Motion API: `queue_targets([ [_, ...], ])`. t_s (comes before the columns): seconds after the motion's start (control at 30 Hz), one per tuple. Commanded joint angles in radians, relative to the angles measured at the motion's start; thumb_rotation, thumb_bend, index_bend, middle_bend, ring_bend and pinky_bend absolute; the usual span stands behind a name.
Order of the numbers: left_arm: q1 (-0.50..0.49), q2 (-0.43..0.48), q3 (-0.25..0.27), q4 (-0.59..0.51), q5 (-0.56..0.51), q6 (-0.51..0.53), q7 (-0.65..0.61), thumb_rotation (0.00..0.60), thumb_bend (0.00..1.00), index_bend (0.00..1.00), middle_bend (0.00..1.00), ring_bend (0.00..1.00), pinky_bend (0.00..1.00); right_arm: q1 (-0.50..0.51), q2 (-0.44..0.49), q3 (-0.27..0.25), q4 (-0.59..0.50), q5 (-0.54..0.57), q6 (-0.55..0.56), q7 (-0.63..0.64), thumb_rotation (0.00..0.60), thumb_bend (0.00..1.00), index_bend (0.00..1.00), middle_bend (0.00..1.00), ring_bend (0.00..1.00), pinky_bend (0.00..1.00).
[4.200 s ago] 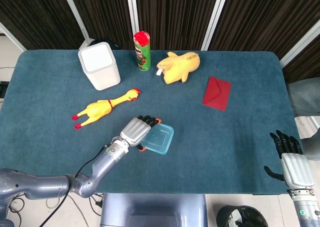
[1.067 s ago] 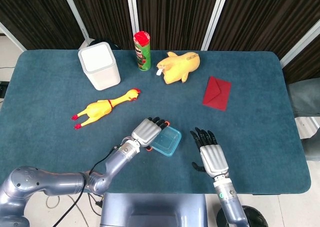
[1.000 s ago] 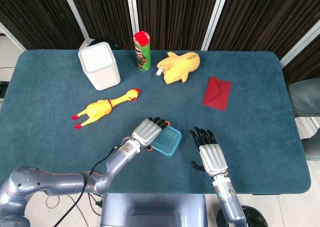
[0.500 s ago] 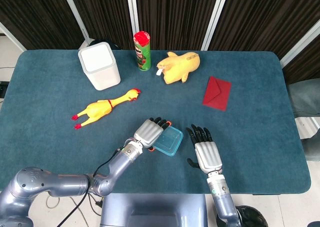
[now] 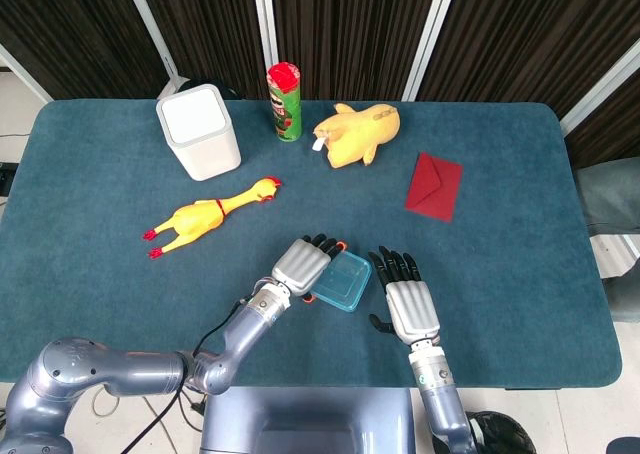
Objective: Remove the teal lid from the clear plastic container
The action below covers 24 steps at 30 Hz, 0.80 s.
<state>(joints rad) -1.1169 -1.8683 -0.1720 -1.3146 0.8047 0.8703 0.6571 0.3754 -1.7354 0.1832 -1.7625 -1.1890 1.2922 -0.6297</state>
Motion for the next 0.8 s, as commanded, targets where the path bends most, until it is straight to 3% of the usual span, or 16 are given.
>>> queue_targets([
  [0.03,0.0,-0.005,-0.006,0.003,0.0,0.004,-0.001,0.6,0.15,0.17,0.2,0.17,0.3,0.003,-0.001,-0.002,-0.002,0.003,0.002,-0.002,0.6,0.27,0.0,0.0,0.0,0.0],
  [0.8,0.005,-0.015,-0.025,0.02,0.018,-0.003,-0.02,0.6,0.15,0.17,0.19,0.16,0.3,0.033,-0.033,0.004,0.024,0.06,0.009,-0.013,0.6,0.27,0.0,0.0,0.0,0.0],
])
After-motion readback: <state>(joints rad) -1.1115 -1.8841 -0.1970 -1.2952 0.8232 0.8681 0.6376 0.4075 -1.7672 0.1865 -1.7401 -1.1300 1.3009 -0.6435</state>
